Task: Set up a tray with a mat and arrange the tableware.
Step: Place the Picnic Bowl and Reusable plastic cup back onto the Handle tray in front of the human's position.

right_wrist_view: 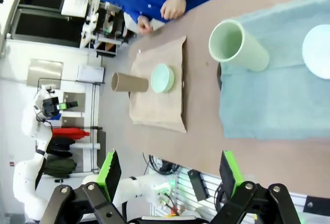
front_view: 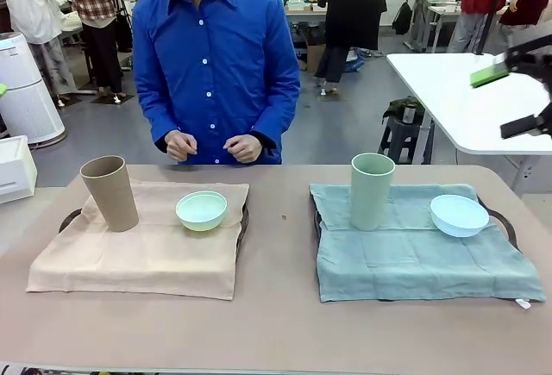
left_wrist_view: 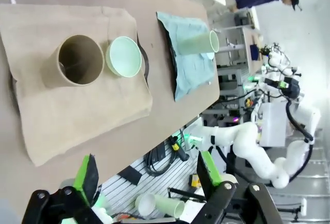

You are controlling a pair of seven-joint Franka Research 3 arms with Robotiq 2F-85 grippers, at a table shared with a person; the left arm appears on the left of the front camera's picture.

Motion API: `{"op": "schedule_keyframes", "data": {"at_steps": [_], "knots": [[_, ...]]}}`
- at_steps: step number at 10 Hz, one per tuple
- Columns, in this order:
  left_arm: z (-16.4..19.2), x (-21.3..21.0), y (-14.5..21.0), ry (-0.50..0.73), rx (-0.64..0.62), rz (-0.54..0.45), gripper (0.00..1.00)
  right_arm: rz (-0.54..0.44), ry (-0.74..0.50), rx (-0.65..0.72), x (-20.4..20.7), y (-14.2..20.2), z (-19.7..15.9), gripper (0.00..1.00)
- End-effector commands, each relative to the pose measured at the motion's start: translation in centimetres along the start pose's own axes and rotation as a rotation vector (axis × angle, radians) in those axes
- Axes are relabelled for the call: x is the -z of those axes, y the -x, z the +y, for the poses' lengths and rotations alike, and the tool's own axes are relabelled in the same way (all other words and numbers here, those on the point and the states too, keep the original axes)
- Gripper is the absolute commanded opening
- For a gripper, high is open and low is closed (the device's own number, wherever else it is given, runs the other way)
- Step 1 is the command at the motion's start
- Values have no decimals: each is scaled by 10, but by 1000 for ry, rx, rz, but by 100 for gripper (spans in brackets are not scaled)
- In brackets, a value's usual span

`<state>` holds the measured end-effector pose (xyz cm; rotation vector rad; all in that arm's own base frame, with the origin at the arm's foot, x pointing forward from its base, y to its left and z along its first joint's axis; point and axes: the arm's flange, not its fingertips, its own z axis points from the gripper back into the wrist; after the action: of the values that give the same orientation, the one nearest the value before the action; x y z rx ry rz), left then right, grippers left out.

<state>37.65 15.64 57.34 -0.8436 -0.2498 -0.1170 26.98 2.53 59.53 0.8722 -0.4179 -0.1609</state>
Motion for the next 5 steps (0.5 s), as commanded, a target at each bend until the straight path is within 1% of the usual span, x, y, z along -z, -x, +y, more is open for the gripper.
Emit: {"op": "schedule_keyframes", "data": {"at_steps": [1,3,4,5], "knots": [[9,-1,7,34,-28,-38,100,-84,8,2,-3,24,-33,100],[13,-9,10,59,-36,-46,100,-128,47,15,-32,22,-42,100],[14,-16,11,98,-53,-58,100,-130,58,22,-48,25,-47,100],[13,-21,13,148,-59,-76,100,-79,73,30,-61,28,-52,100]]}}
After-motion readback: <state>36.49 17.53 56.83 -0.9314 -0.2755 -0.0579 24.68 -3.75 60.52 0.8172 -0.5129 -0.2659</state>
